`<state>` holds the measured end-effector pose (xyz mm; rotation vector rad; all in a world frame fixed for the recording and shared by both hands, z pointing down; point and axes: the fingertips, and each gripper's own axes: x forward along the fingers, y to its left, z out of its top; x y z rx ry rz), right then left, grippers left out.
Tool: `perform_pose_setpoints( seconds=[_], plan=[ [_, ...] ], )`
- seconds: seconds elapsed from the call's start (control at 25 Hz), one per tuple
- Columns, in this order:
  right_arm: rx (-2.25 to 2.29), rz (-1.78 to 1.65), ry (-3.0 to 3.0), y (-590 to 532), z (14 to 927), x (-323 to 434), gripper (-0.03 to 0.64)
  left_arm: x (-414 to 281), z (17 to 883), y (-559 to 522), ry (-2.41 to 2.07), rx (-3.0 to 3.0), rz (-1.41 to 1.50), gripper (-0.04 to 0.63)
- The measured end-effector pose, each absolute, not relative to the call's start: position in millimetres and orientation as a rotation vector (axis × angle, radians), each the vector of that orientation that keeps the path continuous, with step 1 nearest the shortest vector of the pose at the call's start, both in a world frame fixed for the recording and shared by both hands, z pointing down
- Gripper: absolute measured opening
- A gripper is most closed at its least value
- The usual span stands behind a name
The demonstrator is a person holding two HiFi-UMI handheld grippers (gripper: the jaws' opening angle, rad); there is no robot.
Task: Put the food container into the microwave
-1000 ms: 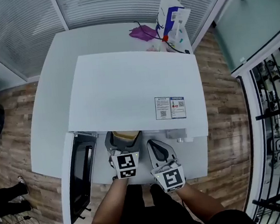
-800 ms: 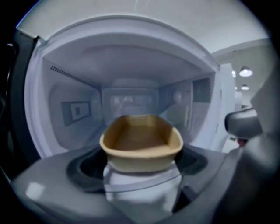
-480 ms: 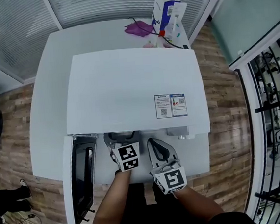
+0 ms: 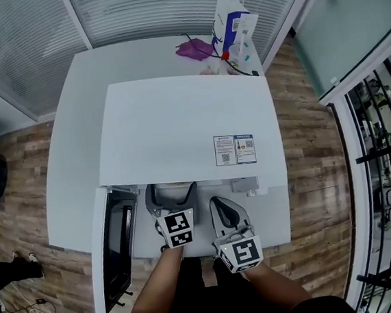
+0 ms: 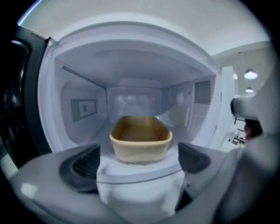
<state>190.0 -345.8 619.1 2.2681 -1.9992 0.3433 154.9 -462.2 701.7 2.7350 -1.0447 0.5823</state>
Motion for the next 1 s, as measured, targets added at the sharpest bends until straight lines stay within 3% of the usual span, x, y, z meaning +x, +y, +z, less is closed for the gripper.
perform_pose_setpoints(
  seconds=[0.36,0.64,1.0],
  plan=[
    [2.268,0.346,-1.956,-321,622,201,0.005,135,651,-420,-1.056,2.811,0.502,0.501],
    [2.332,0.193,-1.991,-326,572,222,0.005,128,606,-399,-1.118,2.854,0.393,0.278],
    [2.284,0.096,-2.120,-318,533,200,0.005,109,560,-380,-1.191,2.900,0.308,0.083]
  ],
)
